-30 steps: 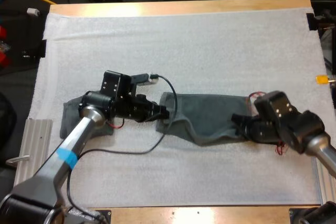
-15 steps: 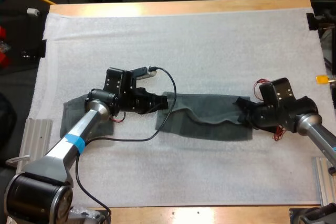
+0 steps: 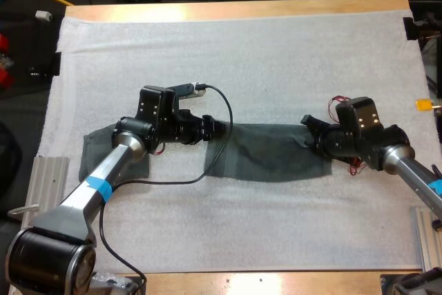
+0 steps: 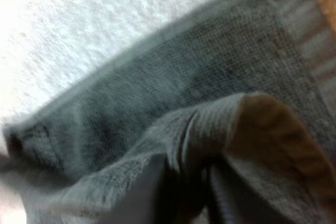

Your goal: Pick towel from pile, fold and stack

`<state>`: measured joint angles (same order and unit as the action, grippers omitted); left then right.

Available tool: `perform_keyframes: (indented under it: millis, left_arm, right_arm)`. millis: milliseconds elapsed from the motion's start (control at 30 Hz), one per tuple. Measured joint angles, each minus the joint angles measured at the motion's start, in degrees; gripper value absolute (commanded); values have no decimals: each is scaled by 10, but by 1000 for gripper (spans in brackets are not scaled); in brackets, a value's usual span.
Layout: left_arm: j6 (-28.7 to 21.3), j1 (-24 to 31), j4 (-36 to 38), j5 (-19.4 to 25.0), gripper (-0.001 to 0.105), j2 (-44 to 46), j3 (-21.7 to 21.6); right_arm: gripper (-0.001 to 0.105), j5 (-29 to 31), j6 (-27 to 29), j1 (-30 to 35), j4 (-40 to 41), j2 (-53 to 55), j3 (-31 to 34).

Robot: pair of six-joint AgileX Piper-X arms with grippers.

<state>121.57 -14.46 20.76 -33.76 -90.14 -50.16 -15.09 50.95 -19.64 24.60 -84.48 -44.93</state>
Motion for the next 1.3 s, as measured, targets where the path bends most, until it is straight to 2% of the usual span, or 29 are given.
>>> perform_keyframes:
  millis: [33,133,233,400,567,933,1100,1200,1300]
  left_arm:
    - [0,0,-8,0,64,0,0]
    - [0,0,-21,0,64,0,0]
    - [-1,0,-20,-14,64,0,0]
    - [-7,0,-10,-27,64,6,0]
    - [-30,0,19,-29,64,61,0]
    - [-84,0,133,-21,64,234,0]
    - [-97,0,189,-6,64,316,0]
    - [-97,0,212,1,64,364,0]
    - [-97,0,229,1,64,407,0]
  right_arm:
    - [51,0,0,0,-10,0,0]
    - [61,0,1,0,-39,0,0]
    - [61,0,11,0,-60,0,0]
    - [61,0,82,0,-60,20,0]
    - [61,20,131,0,-35,66,0]
    - [61,66,230,0,121,198,0]
    - [61,116,250,0,202,263,0]
    - [61,141,268,9,219,287,0]
    - [61,144,274,47,219,289,0]
